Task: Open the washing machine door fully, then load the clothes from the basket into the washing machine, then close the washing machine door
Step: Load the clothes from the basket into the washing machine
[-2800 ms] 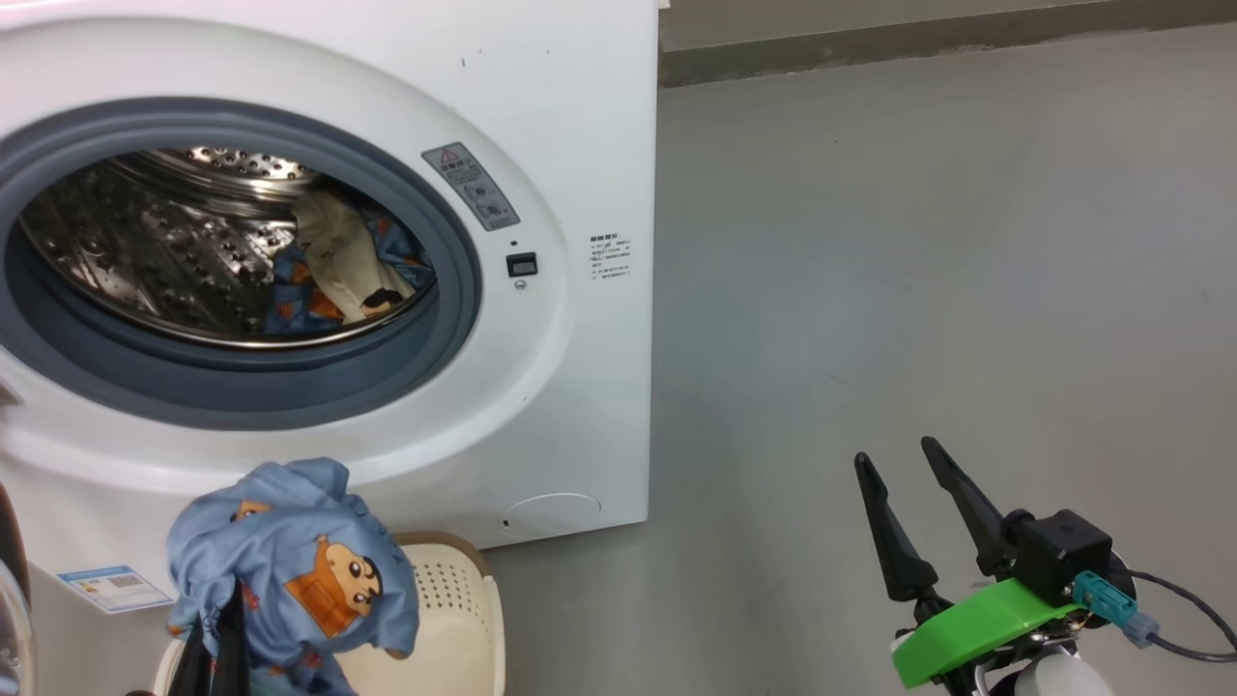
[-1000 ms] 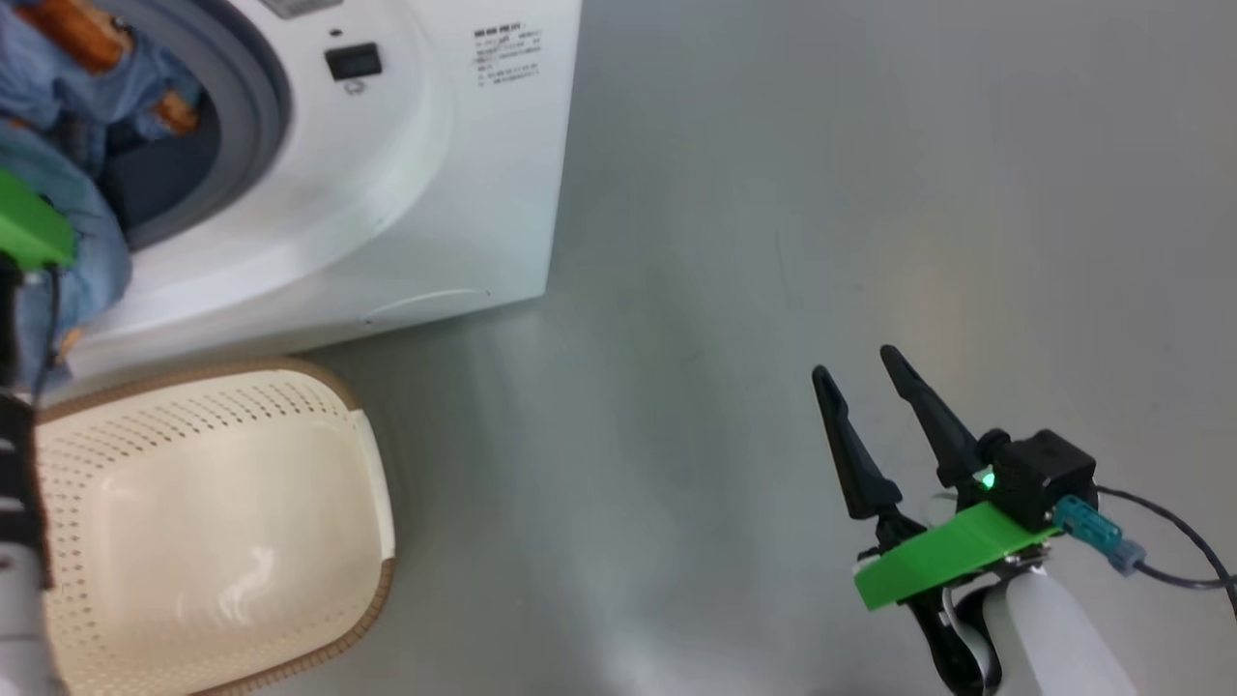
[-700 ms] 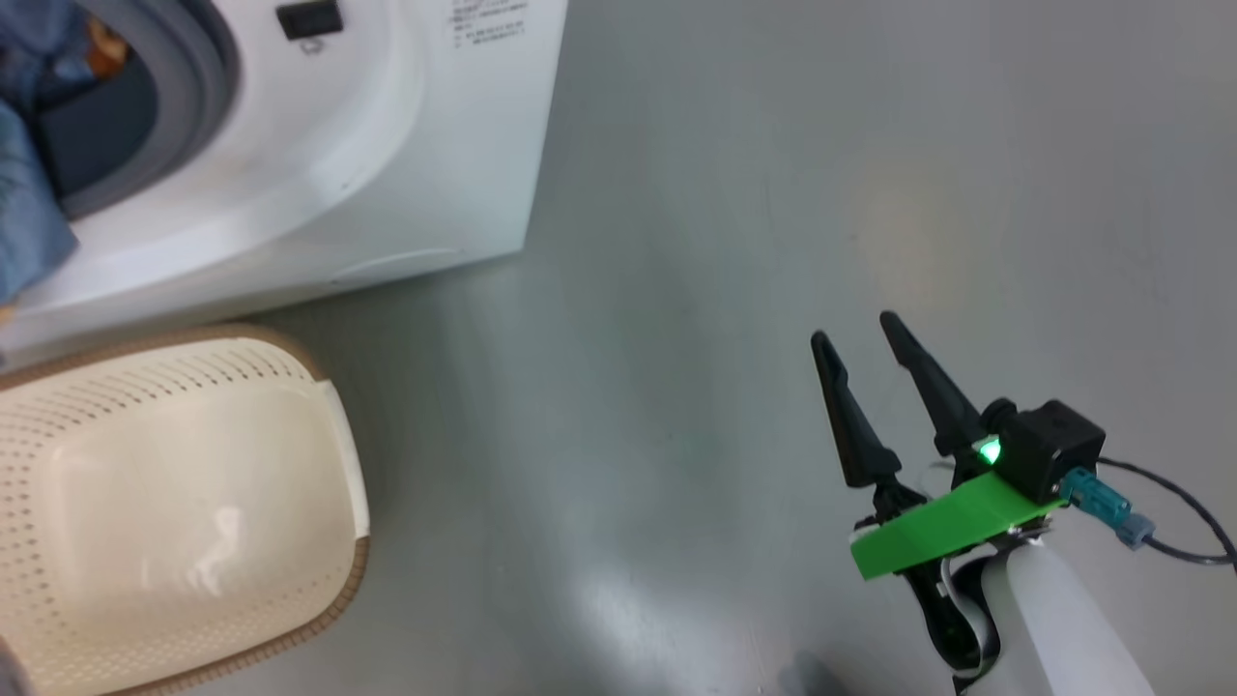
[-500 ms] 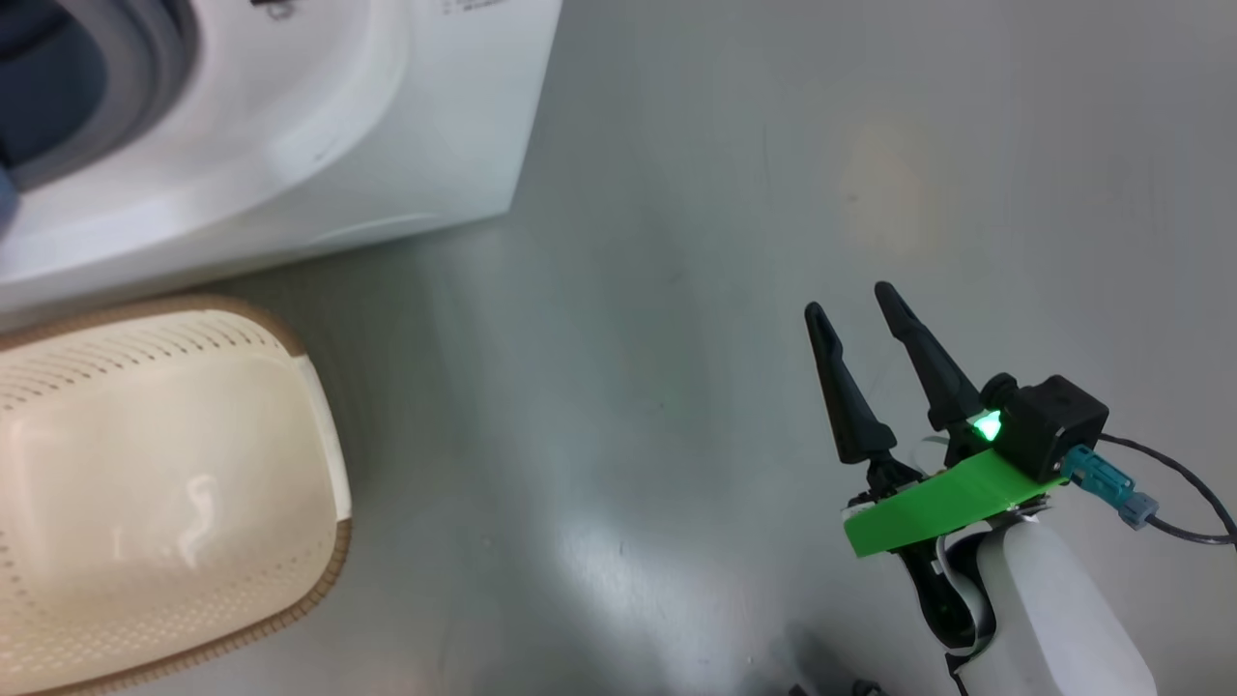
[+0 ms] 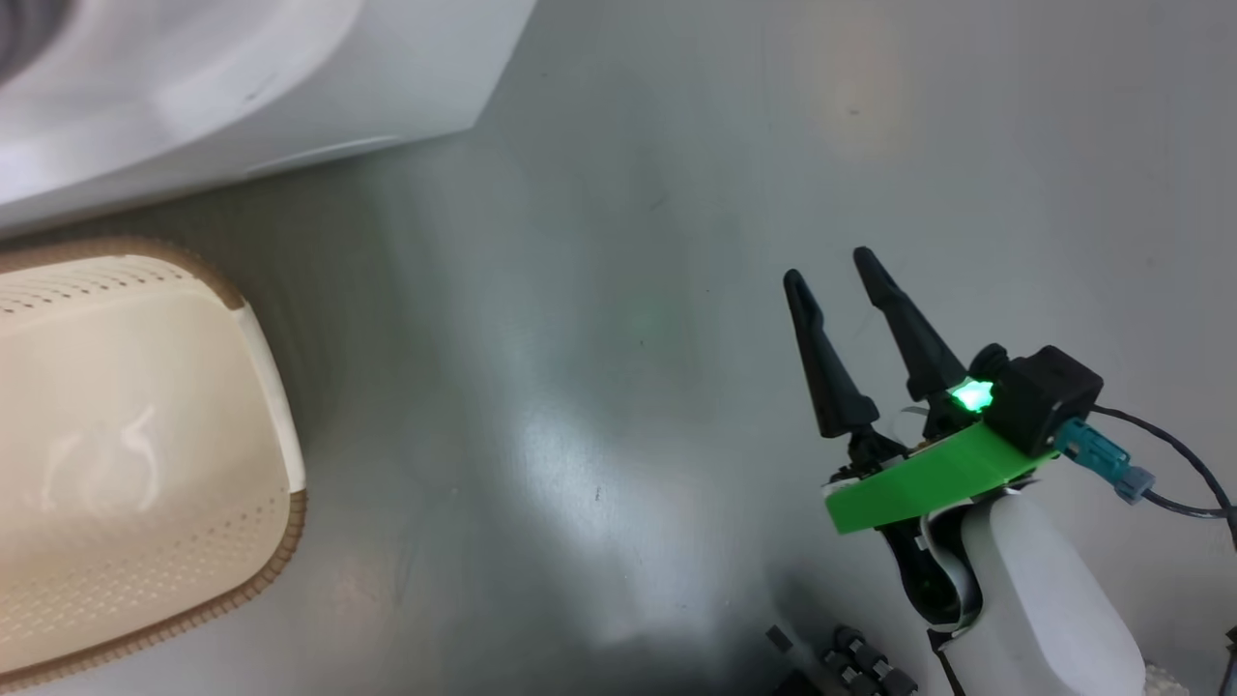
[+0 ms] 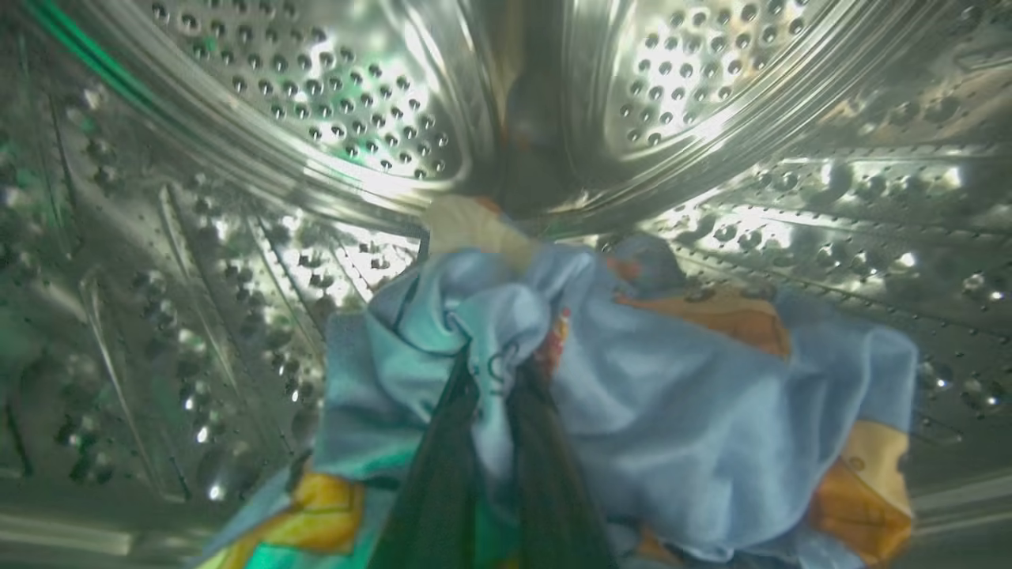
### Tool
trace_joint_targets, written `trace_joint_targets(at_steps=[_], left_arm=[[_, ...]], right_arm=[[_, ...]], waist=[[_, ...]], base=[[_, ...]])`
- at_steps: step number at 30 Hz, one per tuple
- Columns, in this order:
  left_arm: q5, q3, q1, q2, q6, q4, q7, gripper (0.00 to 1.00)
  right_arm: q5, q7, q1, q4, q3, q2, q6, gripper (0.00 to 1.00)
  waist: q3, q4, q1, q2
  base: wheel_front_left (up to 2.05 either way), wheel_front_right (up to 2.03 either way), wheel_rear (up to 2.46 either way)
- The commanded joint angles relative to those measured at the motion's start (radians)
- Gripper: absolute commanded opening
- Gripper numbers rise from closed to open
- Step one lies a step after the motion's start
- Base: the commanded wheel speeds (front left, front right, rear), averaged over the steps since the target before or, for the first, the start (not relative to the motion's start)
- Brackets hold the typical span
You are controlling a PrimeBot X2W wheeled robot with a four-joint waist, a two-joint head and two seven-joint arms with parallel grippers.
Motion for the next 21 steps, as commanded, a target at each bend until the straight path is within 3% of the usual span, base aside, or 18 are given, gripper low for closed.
trace_joint_targets(at_steps=[1,9,19,20,21], left_arm=[[0.015,-0.011,-0.031,0.076,-0.002,-0.055,-0.039,0.0],[0.097,-0.08,-0.106,0.128,-0.002,-0.12,-0.282,0.0],[0.067,-0.079,-0.103,0.115,0.007,-0.006,-0.254,0.0],[0.065,-0.081,-0.1,0.115,0.007,0.0,-0.255,0.13],[0.059,-0.081,-0.095,0.11,0.007,0.008,-0.251,0.34]], right_arm=[[0.013,-0.005,0.001,-0.02,0.033,0.005,0.002,1.0],[0.036,-0.005,-0.009,-0.014,0.059,0.005,0.002,1.0],[0.032,-0.005,-0.005,-0.007,0.053,0.005,0.002,1.0],[0.031,-0.005,-0.006,-0.006,0.051,0.005,0.002,1.0],[0.029,-0.005,-0.006,-0.006,0.049,0.005,0.002,1.0]], waist=[[0.021,-0.013,-0.0001,-0.0001],[0.035,-0.029,-0.0001,-0.0001],[0.021,-0.014,-0.0001,-0.0001],[0.019,-0.012,-0.0001,-0.0001],[0.016,-0.008,-0.0001,-0.0001]], base=[[0.0,0.0,0.0],[0.0,0.0,0.0],[0.0,0.0,0.0],[0.0,0.0,0.0],[0.0,0.0,0.0]])
